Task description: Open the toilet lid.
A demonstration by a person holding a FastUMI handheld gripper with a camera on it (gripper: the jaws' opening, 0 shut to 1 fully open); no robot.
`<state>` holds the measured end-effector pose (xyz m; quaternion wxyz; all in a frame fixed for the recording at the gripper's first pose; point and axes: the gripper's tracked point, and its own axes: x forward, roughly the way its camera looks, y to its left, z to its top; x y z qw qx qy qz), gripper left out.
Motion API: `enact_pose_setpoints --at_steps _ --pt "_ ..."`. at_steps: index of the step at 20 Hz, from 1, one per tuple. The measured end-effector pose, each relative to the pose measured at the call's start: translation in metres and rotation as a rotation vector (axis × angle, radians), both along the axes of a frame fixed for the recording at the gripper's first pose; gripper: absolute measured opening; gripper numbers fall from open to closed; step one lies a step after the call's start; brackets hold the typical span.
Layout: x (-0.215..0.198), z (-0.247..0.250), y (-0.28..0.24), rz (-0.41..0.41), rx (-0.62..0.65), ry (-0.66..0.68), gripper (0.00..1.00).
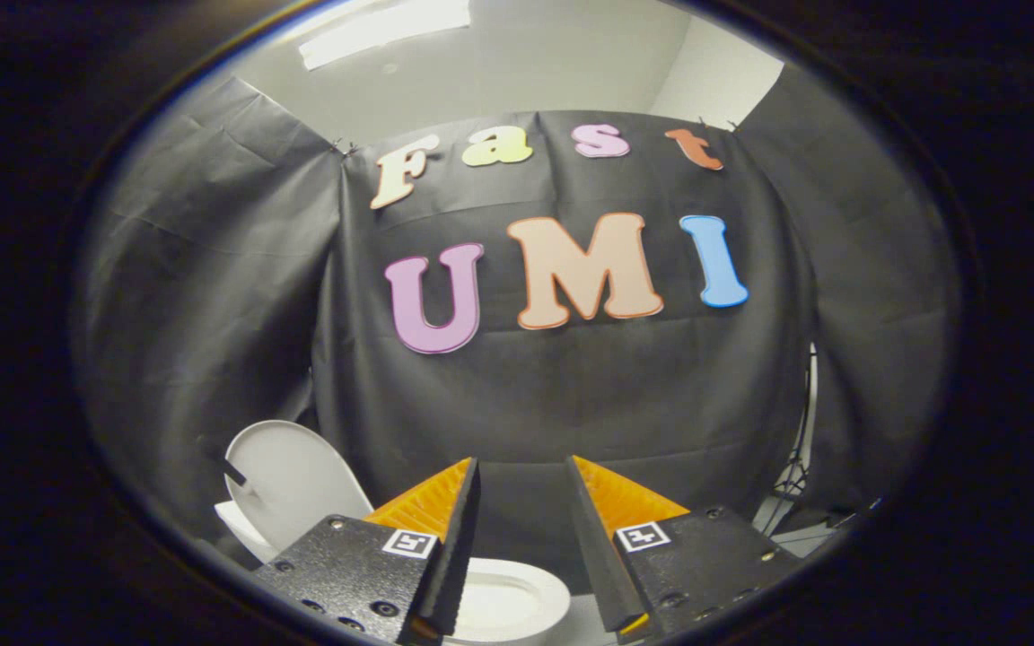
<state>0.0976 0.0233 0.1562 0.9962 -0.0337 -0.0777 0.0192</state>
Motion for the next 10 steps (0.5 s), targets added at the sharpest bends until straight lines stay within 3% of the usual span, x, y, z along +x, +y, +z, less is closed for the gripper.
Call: enact_pose_setpoints --at_steps 10 --pt "-0.03 -0.003 -0.072 -0.086 0.003 -0.018 0.58"
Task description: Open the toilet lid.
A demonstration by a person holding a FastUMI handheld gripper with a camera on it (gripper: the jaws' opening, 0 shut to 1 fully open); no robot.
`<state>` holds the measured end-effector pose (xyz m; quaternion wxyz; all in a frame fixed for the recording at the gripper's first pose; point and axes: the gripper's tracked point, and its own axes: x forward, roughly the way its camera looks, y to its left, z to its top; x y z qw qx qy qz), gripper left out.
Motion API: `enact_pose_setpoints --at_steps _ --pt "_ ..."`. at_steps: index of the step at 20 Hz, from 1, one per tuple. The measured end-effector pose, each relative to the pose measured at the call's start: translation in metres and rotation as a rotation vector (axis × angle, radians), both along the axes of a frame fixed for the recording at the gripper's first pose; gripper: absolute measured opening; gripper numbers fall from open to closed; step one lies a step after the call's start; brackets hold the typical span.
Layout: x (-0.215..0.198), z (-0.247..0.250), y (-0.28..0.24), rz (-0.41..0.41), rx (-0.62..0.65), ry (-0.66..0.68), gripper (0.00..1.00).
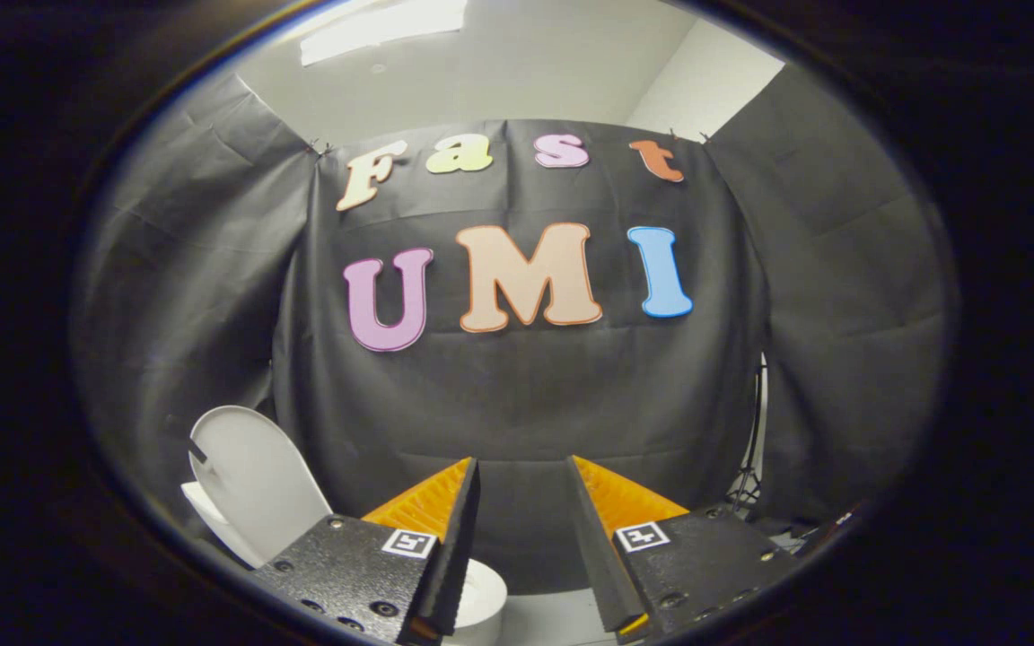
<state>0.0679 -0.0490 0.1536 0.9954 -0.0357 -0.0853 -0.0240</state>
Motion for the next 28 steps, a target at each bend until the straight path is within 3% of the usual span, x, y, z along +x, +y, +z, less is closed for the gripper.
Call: enact_pose_setpoints --at_steps 10,28 --pt "-0.023 -0.015 -0.023 -0.015 -0.014 0.011 0.58" --pt "-0.015 -0.034 -0.049 -0.007 0.026 0.054 0.58"
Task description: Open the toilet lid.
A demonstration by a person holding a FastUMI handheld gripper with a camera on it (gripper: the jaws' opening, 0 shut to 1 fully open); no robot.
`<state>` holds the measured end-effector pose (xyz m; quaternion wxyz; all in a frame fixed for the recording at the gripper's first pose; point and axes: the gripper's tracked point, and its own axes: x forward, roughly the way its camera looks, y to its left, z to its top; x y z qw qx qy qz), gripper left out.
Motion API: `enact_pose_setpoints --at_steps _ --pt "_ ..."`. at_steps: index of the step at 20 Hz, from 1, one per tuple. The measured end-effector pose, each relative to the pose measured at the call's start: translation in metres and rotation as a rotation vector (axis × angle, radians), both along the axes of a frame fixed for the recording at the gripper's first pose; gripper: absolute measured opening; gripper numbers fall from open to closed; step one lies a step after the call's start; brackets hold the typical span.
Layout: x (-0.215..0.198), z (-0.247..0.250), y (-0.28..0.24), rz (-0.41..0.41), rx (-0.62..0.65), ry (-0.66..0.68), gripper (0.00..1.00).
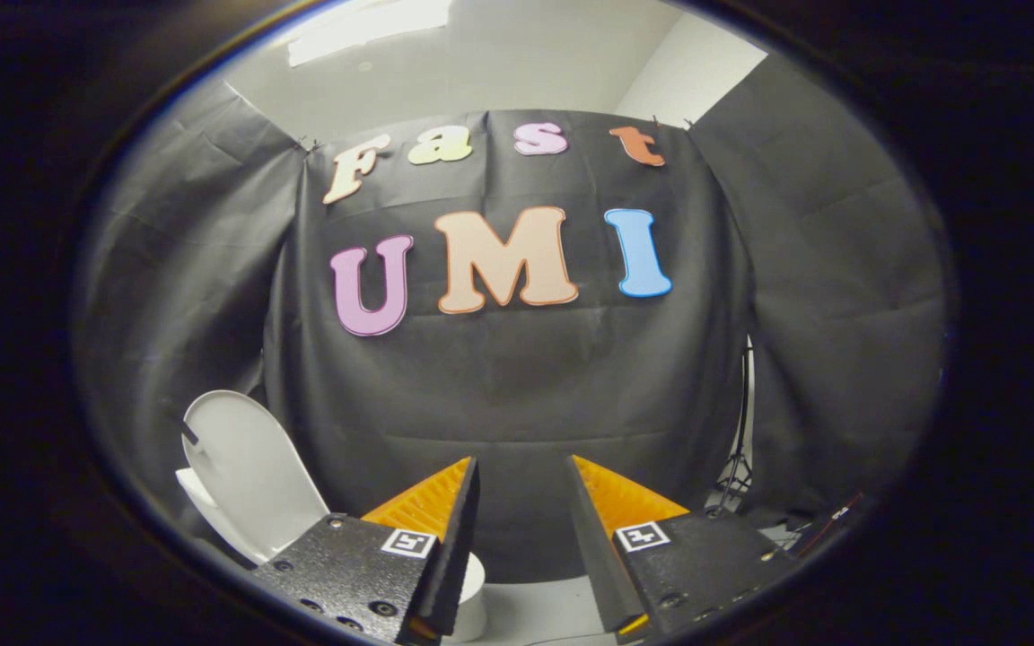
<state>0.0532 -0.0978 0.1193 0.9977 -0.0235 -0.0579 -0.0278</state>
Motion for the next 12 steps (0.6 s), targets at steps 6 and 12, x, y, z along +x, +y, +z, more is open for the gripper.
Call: enact_pose_setpoints --at_steps 6,12 --pt "0.011 -0.017 -0.02 -0.006 0.016 0.028 0.58" --pt "0.026 -0.04 -0.054 0.009 0.017 0.033 0.57"
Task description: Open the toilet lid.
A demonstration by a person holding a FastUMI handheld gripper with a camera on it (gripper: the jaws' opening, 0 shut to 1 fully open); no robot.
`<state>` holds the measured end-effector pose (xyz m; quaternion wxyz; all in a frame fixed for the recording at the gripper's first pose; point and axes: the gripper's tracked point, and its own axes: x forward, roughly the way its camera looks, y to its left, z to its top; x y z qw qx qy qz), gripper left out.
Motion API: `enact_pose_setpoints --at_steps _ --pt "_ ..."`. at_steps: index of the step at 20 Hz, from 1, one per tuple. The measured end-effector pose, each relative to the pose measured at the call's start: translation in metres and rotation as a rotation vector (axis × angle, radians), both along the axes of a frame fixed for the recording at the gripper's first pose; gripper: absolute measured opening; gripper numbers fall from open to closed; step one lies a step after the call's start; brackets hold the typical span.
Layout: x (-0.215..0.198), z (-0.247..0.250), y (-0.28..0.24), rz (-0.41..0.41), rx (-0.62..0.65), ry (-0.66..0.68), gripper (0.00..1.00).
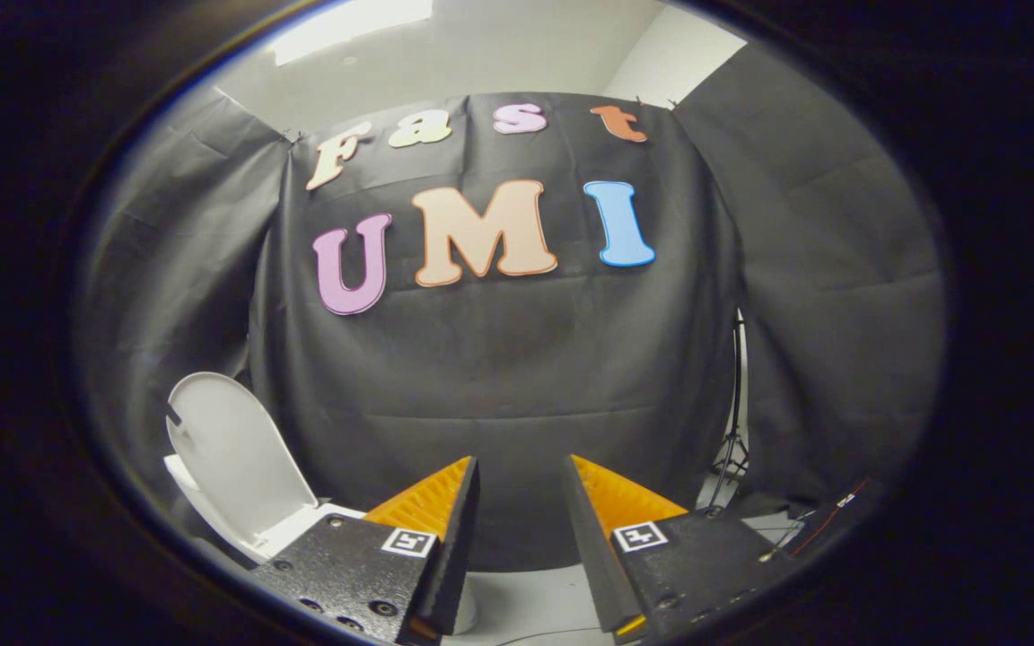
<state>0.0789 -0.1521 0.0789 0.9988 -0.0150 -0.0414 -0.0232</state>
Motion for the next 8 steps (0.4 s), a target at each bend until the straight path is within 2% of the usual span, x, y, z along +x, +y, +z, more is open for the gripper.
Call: enact_pose_setpoints --at_steps 4,7,8 --pt "0.004 -0.038 -0.028 0.05 -0.038 0.066 0.53" --pt "-0.009 -0.07 -0.037 0.126 -0.1 0.205 0.51" --pt "-0.014 -0.079 -0.05 0.093 -0.123 0.25 0.51"
